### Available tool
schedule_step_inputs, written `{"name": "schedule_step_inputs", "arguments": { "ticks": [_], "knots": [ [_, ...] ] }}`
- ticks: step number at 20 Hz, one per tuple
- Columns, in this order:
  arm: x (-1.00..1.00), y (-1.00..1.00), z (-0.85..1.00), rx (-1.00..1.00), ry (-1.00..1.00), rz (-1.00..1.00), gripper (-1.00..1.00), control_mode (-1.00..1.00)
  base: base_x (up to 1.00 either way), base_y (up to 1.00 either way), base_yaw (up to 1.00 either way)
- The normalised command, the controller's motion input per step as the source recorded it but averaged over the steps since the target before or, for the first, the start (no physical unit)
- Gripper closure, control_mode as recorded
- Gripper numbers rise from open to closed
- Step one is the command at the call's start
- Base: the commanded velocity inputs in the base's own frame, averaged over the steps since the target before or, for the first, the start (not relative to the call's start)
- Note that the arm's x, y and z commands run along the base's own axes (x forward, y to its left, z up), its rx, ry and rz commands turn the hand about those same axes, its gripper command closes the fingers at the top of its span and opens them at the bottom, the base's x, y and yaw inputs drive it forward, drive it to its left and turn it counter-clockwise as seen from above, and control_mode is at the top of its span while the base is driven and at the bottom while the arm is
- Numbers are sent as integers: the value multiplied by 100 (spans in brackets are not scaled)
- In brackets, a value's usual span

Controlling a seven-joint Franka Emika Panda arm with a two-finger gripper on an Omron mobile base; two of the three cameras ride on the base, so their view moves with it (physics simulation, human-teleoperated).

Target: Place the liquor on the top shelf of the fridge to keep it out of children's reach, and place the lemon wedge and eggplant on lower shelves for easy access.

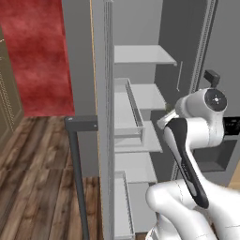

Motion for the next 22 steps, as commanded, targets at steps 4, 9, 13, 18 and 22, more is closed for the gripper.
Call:
{"name": "schedule_step_inputs", "arguments": {
  "ticks": [4, 9, 13, 18, 22],
  "knots": [
    [67, 0, -3, 3, 0, 0, 100, -100, 0, 0, 0],
    [65, 0, -3, 0, 0, 0, 100, -100, 0, 0, 0],
    [65, 0, -13, 0, 0, 0, 100, -100, 0, 0, 0],
    [61, 0, -11, 0, 0, 0, 100, -100, 0, 0, 0],
    [62, 0, -19, 0, 0, 0, 100, -100, 0, 0, 0]
  ]
}}
